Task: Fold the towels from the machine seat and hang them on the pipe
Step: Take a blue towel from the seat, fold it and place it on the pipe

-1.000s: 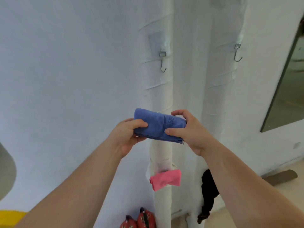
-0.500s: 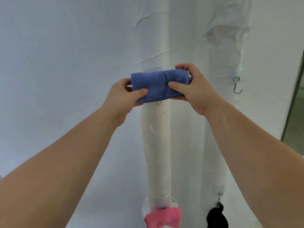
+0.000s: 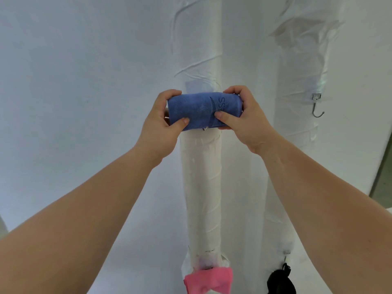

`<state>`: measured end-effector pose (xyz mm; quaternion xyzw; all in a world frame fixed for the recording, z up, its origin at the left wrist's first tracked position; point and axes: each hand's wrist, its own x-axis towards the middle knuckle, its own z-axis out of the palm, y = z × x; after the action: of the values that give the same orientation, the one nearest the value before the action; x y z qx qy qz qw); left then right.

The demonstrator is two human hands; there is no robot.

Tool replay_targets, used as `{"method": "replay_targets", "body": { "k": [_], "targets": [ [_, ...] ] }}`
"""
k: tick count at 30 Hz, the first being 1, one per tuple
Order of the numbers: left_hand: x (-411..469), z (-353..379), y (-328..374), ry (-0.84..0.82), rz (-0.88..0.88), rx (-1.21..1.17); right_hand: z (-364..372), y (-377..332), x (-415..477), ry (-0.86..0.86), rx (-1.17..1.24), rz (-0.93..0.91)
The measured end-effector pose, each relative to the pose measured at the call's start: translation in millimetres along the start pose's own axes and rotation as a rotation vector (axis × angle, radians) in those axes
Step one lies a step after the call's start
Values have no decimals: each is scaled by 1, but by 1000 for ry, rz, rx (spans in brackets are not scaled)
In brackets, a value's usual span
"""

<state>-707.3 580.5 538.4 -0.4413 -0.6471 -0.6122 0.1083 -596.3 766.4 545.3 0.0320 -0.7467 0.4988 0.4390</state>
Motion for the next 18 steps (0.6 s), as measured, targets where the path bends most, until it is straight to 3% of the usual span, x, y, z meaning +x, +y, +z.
{"method": "replay_targets", "body": {
  "k": [9,18],
  "targets": [
    [4,8,-4,82,61,87,9,4,-6,68,-166,-77],
    [4,-1,9,-97,-135,75,6,-4,-11,-63,-130,152]
  ]
}}
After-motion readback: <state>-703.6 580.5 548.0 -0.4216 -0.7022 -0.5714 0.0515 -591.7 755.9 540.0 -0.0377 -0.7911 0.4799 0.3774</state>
